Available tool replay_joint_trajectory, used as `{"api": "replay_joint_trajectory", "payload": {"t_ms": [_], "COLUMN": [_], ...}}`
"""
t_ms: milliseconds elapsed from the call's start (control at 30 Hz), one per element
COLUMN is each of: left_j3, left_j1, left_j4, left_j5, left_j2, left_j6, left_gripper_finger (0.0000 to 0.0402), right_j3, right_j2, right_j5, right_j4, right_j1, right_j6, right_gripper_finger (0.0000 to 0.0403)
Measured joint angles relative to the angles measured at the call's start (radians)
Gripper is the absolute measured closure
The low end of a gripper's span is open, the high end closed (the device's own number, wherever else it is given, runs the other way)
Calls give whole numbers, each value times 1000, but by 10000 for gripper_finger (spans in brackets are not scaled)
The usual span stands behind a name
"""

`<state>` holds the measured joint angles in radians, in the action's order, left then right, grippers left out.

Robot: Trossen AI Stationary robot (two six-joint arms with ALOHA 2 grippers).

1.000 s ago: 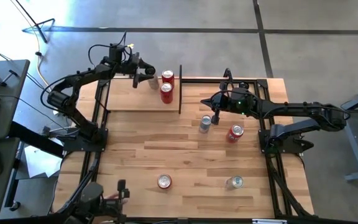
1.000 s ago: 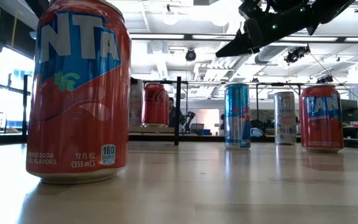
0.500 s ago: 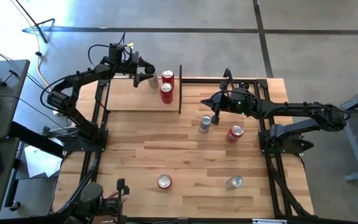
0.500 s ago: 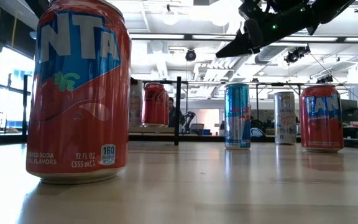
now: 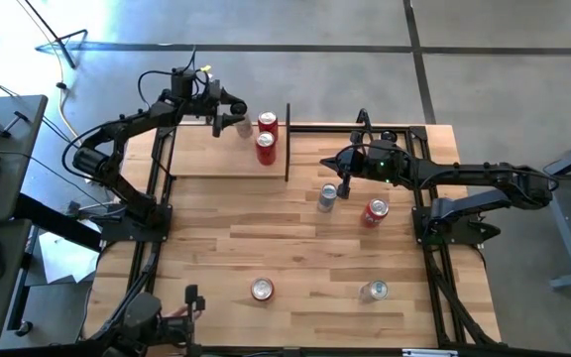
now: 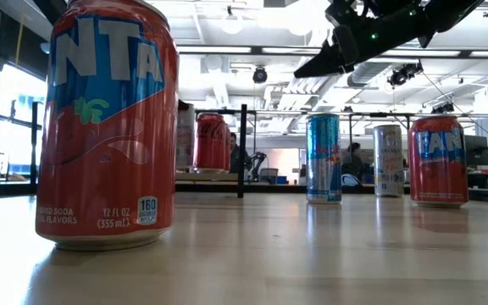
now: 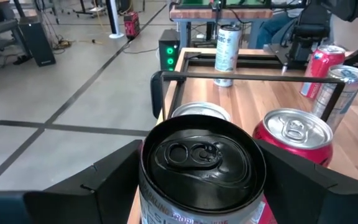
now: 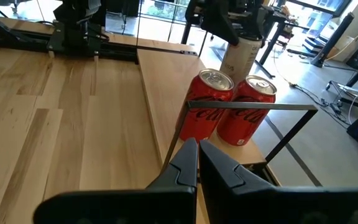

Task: Place canned beverage on shelf
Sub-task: Put the bottom white yellow soda can on the shelf

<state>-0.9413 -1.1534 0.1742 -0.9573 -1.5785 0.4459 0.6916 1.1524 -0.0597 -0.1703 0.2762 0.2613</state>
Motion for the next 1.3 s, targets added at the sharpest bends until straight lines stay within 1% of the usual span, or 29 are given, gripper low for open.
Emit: {"api": "replay_joint_trajectory", "payload": {"t_ms": [800, 967, 1100, 1300], "left_j3": [0, 0, 1, 1], "left_j1": [10, 6, -4, -14], "left_j4": [4, 42, 75, 62], "left_j5": [-2, -1, 2, 2], "left_j2": [2, 4, 33, 109], "left_j6": [-27, -73, -114, -141], "left_gripper_finger": [111, 108, 107, 107], "right_j3": [0, 0, 0, 0], "right_j2": [0, 0, 0, 0], "right_j5": [0, 0, 0, 0], "right_j4": [1, 1, 1, 1], "right_j1": [0, 0, 0, 0], "right_j6": [1, 1, 1, 1], "right_gripper_finger": [403, 403, 403, 403]}}
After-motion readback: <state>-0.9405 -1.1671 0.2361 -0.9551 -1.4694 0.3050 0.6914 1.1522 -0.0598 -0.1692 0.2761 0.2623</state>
